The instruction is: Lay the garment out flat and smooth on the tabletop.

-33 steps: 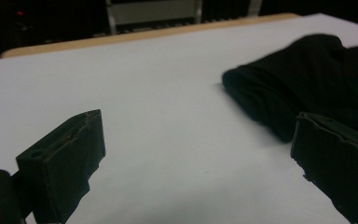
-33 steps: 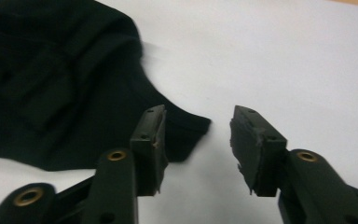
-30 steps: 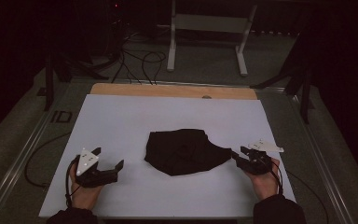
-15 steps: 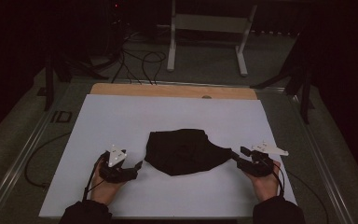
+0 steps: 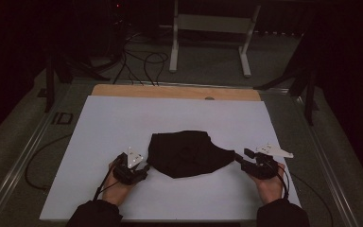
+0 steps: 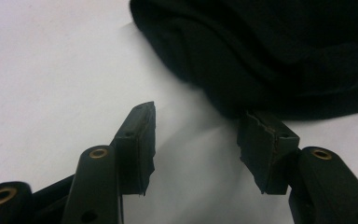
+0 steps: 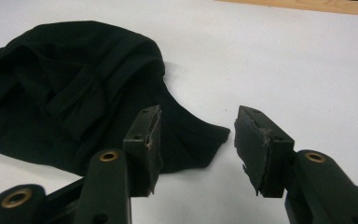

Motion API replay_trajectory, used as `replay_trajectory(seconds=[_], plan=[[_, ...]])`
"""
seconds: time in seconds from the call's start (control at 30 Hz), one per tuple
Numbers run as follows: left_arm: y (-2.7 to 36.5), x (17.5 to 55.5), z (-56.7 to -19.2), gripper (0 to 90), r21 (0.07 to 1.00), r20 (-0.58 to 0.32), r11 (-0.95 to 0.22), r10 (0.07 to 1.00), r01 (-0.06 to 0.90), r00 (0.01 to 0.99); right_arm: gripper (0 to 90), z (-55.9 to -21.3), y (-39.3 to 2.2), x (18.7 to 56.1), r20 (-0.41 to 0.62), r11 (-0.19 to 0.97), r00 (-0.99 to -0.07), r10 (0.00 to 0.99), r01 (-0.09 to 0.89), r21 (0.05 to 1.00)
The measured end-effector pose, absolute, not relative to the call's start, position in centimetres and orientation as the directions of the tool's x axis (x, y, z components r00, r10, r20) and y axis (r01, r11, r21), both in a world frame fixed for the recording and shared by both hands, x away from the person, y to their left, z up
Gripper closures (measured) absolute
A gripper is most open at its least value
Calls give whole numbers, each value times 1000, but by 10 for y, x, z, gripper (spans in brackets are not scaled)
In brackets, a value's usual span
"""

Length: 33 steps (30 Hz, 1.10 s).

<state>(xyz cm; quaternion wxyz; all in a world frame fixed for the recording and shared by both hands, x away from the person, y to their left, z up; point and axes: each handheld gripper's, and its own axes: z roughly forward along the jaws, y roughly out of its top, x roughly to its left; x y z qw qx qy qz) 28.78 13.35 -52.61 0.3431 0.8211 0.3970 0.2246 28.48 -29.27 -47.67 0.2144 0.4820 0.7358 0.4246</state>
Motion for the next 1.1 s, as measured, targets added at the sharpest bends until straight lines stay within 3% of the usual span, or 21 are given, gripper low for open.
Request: replay_trajectory(seconds=[0.13, 0.27, 0.37, 0.73, 0.93, 1.1], plan=[[125, 292, -526, 534, 737, 97, -458, 800, 497, 593, 503, -477, -292, 285, 94, 177, -446, 890, 528, 830], [124, 292, -526, 726, 733, 140, -469, 813, 493, 565, 505, -477, -292, 284, 94, 178, -448, 889, 527, 831], [129, 290, -519, 796, 745, 187, -466, 833, 477, 520, 507, -477, -293, 284, 95, 177, -449, 889, 525, 832], [148, 277, -497, 750, 796, 257, -437, 871, 420, 419, 511, -476, -294, 283, 96, 176, -449, 889, 525, 833], [170, 272, -489, 708, 821, 207, -362, 909, 441, 360, 512, -476, -295, 283, 97, 174, -447, 889, 525, 833], [173, 273, -488, 545, 844, 145, -326, 903, 426, 404, 507, -477, -291, 283, 91, 187, -465, 881, 518, 835]])
